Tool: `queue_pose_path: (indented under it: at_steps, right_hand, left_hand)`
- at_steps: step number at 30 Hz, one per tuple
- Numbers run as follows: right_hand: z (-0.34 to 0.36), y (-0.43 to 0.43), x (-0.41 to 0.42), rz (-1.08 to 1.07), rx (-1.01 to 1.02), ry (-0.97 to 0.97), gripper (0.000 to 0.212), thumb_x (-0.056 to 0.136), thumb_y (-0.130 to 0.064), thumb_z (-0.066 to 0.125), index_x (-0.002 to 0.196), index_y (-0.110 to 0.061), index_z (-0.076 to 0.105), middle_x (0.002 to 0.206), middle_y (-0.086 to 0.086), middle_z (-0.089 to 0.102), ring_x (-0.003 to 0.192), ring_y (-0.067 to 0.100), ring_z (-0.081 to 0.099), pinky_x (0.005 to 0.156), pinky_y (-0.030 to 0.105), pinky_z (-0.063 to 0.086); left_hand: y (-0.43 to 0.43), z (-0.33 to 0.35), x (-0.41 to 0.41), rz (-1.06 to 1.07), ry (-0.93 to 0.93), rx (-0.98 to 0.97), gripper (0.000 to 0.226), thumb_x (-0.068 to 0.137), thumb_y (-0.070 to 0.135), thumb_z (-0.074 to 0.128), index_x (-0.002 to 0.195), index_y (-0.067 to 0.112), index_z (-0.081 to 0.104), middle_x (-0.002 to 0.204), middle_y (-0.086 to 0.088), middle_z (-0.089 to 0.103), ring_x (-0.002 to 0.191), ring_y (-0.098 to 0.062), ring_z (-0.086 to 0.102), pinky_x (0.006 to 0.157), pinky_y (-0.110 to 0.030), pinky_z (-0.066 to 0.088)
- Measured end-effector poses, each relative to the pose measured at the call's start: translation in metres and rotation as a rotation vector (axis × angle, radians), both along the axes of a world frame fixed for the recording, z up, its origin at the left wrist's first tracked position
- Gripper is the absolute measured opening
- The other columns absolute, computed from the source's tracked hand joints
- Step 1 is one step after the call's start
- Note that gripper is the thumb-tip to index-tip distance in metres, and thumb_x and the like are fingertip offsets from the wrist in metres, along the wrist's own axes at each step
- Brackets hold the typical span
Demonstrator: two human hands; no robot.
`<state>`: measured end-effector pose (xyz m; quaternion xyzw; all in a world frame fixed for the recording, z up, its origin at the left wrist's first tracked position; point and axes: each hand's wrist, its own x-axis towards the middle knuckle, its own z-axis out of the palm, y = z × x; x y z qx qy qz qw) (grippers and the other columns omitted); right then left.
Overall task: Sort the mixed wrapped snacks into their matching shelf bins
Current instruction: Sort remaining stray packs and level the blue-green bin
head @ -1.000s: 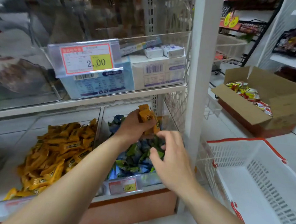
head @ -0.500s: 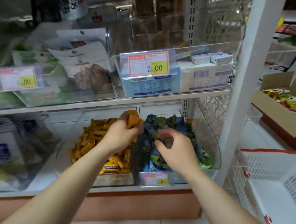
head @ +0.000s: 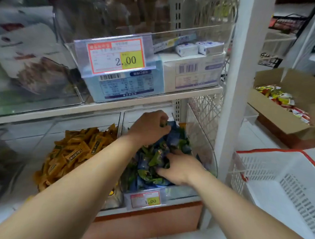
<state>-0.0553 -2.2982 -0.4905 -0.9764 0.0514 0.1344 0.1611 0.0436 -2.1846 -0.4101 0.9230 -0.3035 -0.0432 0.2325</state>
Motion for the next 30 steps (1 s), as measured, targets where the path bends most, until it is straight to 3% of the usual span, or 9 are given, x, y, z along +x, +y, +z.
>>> queue_pose_path:
  at_steps: [3,6,9,15,18,21,23,27,30]
  right_hand:
    - [0.002,-0.005,-0.008,0.003,0.019,-0.056,0.070,0.075,-0.078,0.040,0.128,-0.035,0.054,0.131,0.000,0.058,0.112,0.026,0.057,0.074,0.033,0.043]
    - [0.002,-0.010,-0.017,-0.035,0.030,-0.127,0.073,0.074,-0.081,0.035,0.127,-0.036,0.055,0.132,0.000,0.058,0.118,0.030,0.053,0.085,0.037,0.043]
    - [0.001,-0.015,-0.021,-0.116,0.038,-0.155,0.069,0.079,-0.074,0.039,0.130,-0.029,0.053,0.131,0.012,0.051,0.116,0.035,0.049,0.089,0.039,0.041]
    - [-0.006,-0.023,-0.014,-0.083,0.134,-0.015,0.069,0.086,-0.067,0.041,0.142,-0.026,0.037,0.142,0.016,0.043,0.122,0.038,0.049,0.098,0.041,0.045]
    - [-0.007,-0.023,-0.014,-0.074,0.172,-0.003,0.073,0.086,-0.067,0.043,0.146,-0.028,0.033,0.148,0.015,0.035,0.129,0.042,0.040,0.106,0.046,0.040]
    - [-0.010,-0.023,-0.015,-0.079,0.187,-0.024,0.070,0.085,-0.067,0.044,0.143,-0.028,0.037,0.144,0.014,0.039,0.127,0.041,0.042,0.105,0.047,0.041]
    - [-0.011,-0.023,-0.015,-0.083,0.190,-0.038,0.070,0.084,-0.067,0.044,0.141,-0.027,0.038,0.141,0.013,0.039,0.125,0.041,0.043,0.104,0.046,0.042]
    - [-0.009,-0.021,-0.015,-0.089,0.179,-0.070,0.073,0.083,-0.067,0.045,0.142,-0.025,0.037,0.142,0.013,0.039,0.128,0.041,0.039,0.105,0.047,0.040]
    - [-0.001,-0.016,-0.017,-0.091,0.144,-0.204,0.074,0.086,-0.063,0.048,0.145,-0.021,0.035,0.143,0.013,0.040,0.131,0.037,0.038,0.103,0.044,0.042]
  left_hand:
    - [-0.056,-0.021,0.027,-0.085,-0.038,0.063,0.039,0.092,0.033,0.064,0.128,0.017,0.059,0.126,-0.005,0.063,0.111,-0.023,0.059,0.096,-0.040,0.049]
    - [-0.087,-0.046,0.048,-0.113,-0.004,0.190,0.034,0.096,0.031,0.058,0.125,0.014,0.059,0.126,-0.011,0.062,0.110,-0.029,0.059,0.093,-0.039,0.048]
    - [-0.085,-0.069,0.061,-0.109,-0.064,0.251,0.021,0.098,0.036,0.053,0.099,0.017,0.062,0.103,-0.006,0.065,0.096,-0.026,0.060,0.078,-0.036,0.047]
    - [-0.060,-0.076,0.082,0.008,0.023,0.149,0.047,0.097,0.050,0.050,0.075,0.014,0.072,0.075,-0.005,0.064,0.075,-0.022,0.060,0.067,-0.034,0.048]
    - [-0.070,-0.079,0.082,0.024,-0.024,0.199,0.037,0.091,0.057,0.056,0.091,0.021,0.067,0.092,-0.002,0.066,0.081,-0.020,0.059,0.073,-0.036,0.049]
    - [-0.079,-0.081,0.077,-0.045,-0.012,0.340,0.049,0.080,0.066,0.066,0.116,0.033,0.065,0.114,0.005,0.064,0.099,-0.021,0.059,0.086,-0.039,0.051]
    - [-0.082,-0.083,0.075,-0.076,-0.043,0.428,0.038,0.084,0.061,0.065,0.108,0.033,0.073,0.113,0.003,0.069,0.097,-0.020,0.063,0.081,-0.035,0.053]
    - [-0.072,-0.069,0.068,-0.046,0.006,0.147,0.039,0.086,0.053,0.069,0.095,0.016,0.077,0.098,-0.002,0.071,0.086,-0.016,0.063,0.078,-0.036,0.054]
    - [-0.048,-0.045,0.051,-0.004,-0.018,-0.029,0.021,0.086,0.040,0.072,0.099,0.025,0.068,0.103,0.005,0.066,0.092,-0.014,0.059,0.077,-0.032,0.048]
